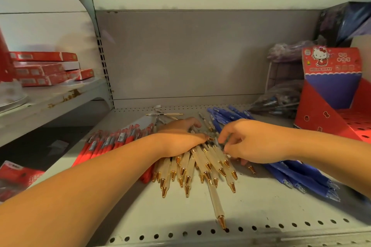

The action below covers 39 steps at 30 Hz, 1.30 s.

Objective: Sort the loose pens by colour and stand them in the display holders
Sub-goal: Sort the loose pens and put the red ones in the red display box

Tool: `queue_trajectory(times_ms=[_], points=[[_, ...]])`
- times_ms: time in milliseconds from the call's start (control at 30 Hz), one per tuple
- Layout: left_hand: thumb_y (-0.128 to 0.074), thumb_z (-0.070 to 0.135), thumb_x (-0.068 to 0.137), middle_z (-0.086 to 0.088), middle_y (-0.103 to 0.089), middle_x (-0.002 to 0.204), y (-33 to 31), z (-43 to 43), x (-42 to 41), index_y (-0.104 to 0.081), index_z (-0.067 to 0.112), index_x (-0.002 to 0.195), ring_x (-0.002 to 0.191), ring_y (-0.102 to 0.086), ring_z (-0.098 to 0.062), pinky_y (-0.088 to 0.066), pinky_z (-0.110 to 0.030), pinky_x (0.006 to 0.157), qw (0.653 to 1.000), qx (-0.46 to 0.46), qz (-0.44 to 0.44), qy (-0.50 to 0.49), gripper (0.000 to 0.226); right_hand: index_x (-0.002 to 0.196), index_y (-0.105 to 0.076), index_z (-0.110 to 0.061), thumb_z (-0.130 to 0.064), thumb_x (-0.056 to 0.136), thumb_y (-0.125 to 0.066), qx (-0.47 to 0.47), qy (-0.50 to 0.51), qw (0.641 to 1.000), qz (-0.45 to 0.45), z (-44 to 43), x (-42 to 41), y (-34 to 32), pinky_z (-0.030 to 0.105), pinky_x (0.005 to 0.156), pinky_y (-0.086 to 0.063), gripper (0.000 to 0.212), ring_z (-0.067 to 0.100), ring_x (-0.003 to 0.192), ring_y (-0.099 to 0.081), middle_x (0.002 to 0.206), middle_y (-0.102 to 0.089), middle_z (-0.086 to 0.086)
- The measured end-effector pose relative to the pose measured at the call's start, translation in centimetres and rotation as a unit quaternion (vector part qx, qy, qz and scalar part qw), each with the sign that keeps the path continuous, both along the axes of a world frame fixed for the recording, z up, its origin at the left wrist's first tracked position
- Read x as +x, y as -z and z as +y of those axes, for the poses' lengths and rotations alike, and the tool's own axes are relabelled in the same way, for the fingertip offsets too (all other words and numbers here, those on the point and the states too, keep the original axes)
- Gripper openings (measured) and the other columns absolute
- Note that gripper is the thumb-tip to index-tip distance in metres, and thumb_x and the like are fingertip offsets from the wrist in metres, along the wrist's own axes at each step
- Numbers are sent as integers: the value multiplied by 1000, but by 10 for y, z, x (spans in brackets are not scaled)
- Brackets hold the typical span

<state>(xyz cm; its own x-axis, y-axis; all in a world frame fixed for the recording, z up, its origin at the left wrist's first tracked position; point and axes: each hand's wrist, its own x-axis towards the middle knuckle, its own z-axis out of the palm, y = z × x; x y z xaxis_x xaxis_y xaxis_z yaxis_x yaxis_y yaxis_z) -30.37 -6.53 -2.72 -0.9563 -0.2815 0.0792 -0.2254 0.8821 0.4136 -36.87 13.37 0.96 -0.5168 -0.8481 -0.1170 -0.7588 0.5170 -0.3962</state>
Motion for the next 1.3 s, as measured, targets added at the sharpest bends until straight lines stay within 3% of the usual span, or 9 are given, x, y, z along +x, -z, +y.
queue_trajectory(times_ms=[133,300,400,667,867,1000,1100,1200,1300], points=[[-50,62,90,8,-54,133,-1,-1,1,-44,43,135,104,-49,-11,-42,-28,79,1000,8,3,5,49,113,-56,-45,-28,89,-61,-51,-156,967,195,11,1,1,9,72,-40,29,-10,92,-49,105,-49,-23],[-52,59,91,7,-54,136,-1,-1,4,-45,41,135,112,-53,-15,-46,-33,92,1000,17,7,8,49,115,-69,-39,-28,90,-68,-91,-357,898,240,15,11,4,16,79,-44,27,-6,95,-44,107,-46,-22],[-52,60,92,7,-54,135,-1,-2,4,-46,41,136,110,-52,-14,-45,-31,88,1000,26,9,11,49,116,-71,-37,-31,93,-66,-97,-401,866,283,12,15,10,27,69,-47,24,-4,94,-39,113,-52,-13],[-51,44,95,7,-54,131,-1,-5,5,-49,38,136,107,-53,-10,-44,-22,82,998,66,11,14,41,111,-67,-26,-25,99,-56,-135,-453,779,411,8,14,19,28,62,-41,17,10,95,-44,110,-56,-4],[-50,30,96,10,-53,108,-3,-6,6,-51,33,135,90,-50,1,-37,-21,68,995,94,18,23,39,116,-54,-27,-27,100,-55,-237,-432,814,307,6,-1,32,39,76,-48,16,21,95,-57,115,-59,-8],[-51,36,96,9,-55,122,-3,-6,8,-51,34,135,100,-55,-5,-44,-25,78,996,88,16,24,39,117,-54,-41,-43,94,-54,-260,-329,900,123,4,-9,35,40,87,-54,24,11,101,-64,110,-63,-20],[-50,38,98,8,-56,123,-3,-5,9,-49,34,136,98,-58,-7,-48,-27,80,996,83,10,29,38,114,-62,-37,-42,96,-58,-433,-228,872,-7,15,-8,15,30,74,-59,19,13,88,-71,103,-70,-6],[-48,33,98,8,-52,131,-4,-5,9,-47,33,139,100,-52,-1,-40,-20,74,996,82,7,31,42,108,-67,-15,-19,94,-61,-439,-240,861,91,19,-14,-6,30,77,-58,15,20,91,-69,103,-68,-4],[-47,29,99,5,-48,140,-3,-5,8,-45,30,142,112,-49,-7,-40,-18,82,996,85,12,30,43,107,-72,-16,-16,90,-65,-347,-219,890,200,11,-25,-5,29,81,-57,18,11,97,-67,104,-69,-5]])
